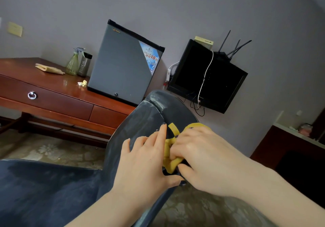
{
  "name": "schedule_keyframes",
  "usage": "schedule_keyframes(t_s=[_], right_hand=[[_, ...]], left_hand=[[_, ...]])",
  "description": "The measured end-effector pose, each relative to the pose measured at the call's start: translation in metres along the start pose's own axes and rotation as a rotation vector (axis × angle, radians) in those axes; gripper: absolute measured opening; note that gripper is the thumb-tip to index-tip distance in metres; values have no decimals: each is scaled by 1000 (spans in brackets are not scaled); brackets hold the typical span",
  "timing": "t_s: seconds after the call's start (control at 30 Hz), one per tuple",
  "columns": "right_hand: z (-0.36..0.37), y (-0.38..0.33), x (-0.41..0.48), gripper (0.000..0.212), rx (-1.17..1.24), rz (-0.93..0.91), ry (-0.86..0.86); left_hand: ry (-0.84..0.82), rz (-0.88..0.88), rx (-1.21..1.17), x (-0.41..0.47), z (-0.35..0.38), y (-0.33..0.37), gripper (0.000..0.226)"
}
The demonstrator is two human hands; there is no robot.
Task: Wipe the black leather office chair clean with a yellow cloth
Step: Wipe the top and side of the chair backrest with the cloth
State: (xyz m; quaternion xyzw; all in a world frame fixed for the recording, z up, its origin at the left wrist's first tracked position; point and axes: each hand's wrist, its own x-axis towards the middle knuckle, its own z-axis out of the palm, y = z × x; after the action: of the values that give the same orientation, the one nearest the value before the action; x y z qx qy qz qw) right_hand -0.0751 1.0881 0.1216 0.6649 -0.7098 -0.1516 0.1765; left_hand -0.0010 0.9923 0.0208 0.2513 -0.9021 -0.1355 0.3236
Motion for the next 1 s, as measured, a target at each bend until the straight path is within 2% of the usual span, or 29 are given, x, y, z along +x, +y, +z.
schedule_keyframes(t_s=[0.03,0.13,0.23,0.33,0.47,0.57,0.7,1.0], right_hand=[[1,-1,-4,13,2,-15,-1],[8,4,-14,27,7,-54,7],[12,14,-19,33,-19,-87,94],[15,27,-22,33,63,-62,173],[16,44,-15,28,236,3,241],[13,60,-1,25,332,86,303],[16,82,20,24,455,251,297],[27,91,62,15,680,468,372]], left_hand=[[-1,-3,6,0,-1,0,111],[-2,16,17,-2,-2,3,106],[-15,38,18,-3,-2,4,104],[-73,18,-14,2,-1,0,108],[-127,17,-68,8,0,-4,113],[-106,13,-116,10,4,-7,114],[-76,16,-130,8,10,-8,116],[-104,11,-201,8,14,-12,115]])
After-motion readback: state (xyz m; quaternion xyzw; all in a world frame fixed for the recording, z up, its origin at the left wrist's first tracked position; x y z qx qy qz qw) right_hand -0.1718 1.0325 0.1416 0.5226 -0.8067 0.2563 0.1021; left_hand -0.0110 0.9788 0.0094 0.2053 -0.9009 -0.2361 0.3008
